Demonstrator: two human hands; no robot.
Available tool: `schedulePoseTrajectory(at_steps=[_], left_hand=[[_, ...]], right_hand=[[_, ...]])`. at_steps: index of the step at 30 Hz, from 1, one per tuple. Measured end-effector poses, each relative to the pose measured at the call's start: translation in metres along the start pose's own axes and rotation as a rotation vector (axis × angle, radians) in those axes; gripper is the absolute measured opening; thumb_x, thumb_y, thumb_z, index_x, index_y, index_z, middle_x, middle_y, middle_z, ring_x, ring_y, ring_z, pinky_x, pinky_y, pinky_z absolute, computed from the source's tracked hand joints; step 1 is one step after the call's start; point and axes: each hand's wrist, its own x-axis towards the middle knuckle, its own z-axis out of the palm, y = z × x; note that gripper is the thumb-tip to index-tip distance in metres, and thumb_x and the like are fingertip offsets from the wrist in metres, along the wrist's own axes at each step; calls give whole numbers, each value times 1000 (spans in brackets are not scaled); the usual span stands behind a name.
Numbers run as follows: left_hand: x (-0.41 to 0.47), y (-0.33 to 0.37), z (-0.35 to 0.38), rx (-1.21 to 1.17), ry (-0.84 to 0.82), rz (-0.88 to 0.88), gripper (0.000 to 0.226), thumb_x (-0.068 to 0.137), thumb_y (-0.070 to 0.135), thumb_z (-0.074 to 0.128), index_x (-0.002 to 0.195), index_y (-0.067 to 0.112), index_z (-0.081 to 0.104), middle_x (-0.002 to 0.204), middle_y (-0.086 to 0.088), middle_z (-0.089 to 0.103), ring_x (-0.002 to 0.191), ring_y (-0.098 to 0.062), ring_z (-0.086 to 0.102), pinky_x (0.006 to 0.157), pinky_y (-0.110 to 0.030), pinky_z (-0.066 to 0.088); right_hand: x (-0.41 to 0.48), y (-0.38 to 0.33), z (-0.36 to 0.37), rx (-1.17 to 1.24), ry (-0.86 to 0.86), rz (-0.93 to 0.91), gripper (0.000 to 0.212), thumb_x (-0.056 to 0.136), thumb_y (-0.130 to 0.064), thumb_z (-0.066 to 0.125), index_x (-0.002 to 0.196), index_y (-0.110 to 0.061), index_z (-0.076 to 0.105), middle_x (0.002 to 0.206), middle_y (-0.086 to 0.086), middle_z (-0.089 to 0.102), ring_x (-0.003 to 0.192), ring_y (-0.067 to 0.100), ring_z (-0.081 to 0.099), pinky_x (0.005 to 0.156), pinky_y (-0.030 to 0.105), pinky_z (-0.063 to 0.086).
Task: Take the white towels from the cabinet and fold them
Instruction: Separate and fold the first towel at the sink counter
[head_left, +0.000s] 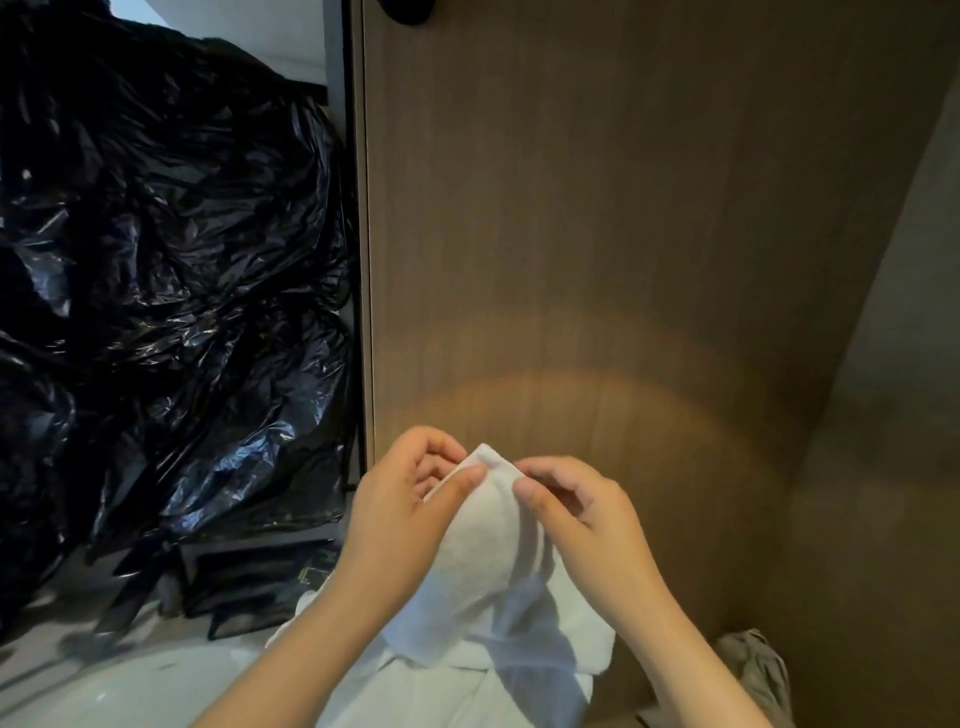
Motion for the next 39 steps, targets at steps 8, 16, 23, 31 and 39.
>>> schedulePoseTrajectory(at_steps=[8,16,23,31,39], left_hand=[[-25,-5,-7,151,-82,64,21,80,29,76,93,35,60,96,20,64,93,-2,61,76,-13,46],[-37,-12,0,157,-20,40,21,74,17,81,78,30,66,84,18,65,82,-4,61,66,-11,44],[-36,-18,-1,176,-105,97,26,75,51,67,72,25,68,78,12,63,79,-7,59,62,-10,40],[-39,-43,-9,226,-237,67,56,78,66,47,68,15,65,76,4,62,76,-14,58,67,-23,46],[-30,-52,-18,178,-220,56,59,82,62,44,67,10,66,86,10,62,83,-11,60,69,-16,43]], right_hand=[[-10,7,6,76,99,12,21,97,-31,55,85,-16,63,78,-9,62,75,6,59,66,15,47],[-13,-7,7,101,9,9,27,88,-48,58,89,-24,71,83,-9,69,84,10,64,71,17,51],[-15,-8,5,125,84,2,30,82,-47,55,85,-21,70,79,-7,68,82,12,63,68,16,50],[-10,-12,-6,138,247,-31,19,86,-40,58,81,-23,68,76,-4,65,81,16,61,65,15,50],[8,-24,-17,30,328,-83,10,93,-31,62,84,-33,65,81,-22,66,87,0,62,65,4,47]])
